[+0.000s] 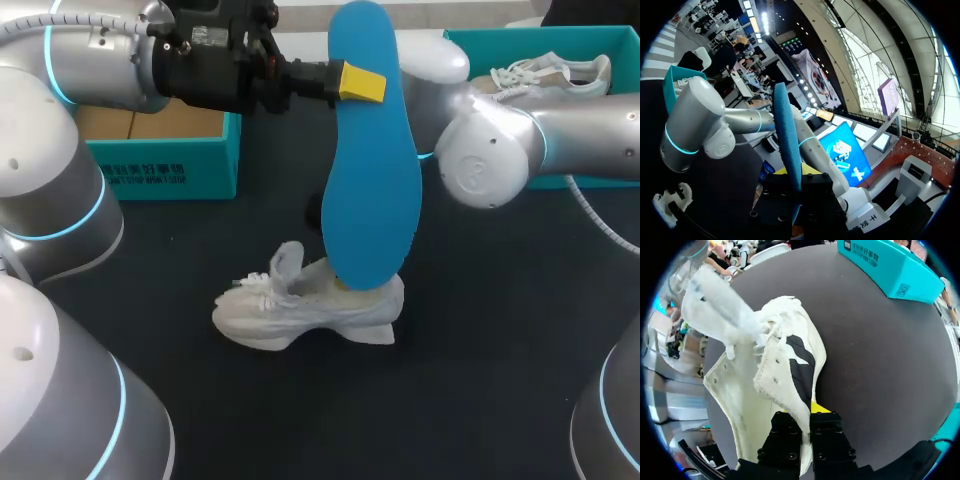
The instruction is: Take the shoe out of the shoebox, open the shoe tongue, remove and reinsert the insole, then place the shoe into the shoebox
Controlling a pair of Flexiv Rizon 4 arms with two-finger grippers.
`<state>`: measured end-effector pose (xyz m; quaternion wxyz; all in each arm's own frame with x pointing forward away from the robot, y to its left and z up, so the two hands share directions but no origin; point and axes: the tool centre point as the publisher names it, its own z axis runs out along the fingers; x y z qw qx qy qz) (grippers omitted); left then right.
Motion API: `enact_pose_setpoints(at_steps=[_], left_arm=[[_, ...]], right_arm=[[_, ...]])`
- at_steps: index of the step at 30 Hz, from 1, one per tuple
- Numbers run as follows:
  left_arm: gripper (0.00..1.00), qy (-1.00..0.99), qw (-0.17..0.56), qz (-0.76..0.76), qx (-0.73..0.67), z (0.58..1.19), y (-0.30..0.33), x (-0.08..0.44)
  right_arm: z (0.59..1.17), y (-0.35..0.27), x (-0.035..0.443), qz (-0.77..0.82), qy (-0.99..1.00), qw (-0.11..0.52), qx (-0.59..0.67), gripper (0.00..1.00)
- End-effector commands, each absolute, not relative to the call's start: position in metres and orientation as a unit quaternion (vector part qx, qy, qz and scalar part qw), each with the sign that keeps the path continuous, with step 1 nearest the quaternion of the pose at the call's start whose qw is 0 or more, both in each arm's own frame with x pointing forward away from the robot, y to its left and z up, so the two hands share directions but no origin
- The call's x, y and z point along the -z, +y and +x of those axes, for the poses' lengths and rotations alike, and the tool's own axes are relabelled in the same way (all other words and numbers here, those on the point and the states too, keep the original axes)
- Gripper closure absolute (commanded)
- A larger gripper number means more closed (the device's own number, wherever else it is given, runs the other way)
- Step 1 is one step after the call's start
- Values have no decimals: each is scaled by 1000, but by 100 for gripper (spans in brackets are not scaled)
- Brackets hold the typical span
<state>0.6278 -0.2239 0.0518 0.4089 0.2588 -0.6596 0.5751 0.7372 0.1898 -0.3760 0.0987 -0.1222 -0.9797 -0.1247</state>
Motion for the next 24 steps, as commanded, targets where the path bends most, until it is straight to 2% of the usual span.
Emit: enact_pose_setpoints(at_steps=[1, 6, 9, 24], left_arm=[[100, -660, 409, 259, -575, 628, -225, -51], [100, -660, 409, 259, -575, 628, -225, -51], [100, -660, 409, 259, -575, 628, -225, -51], [100, -660, 409, 259, -575, 628, -225, -51]], right_arm=[[722, 168, 354, -223, -955, 97, 169, 100], [703, 157, 346, -402, -875, 32, 269, 100], [700, 159, 345, -442, -839, -1, 317, 100], [700, 159, 345, -442, -839, -1, 317, 100]])
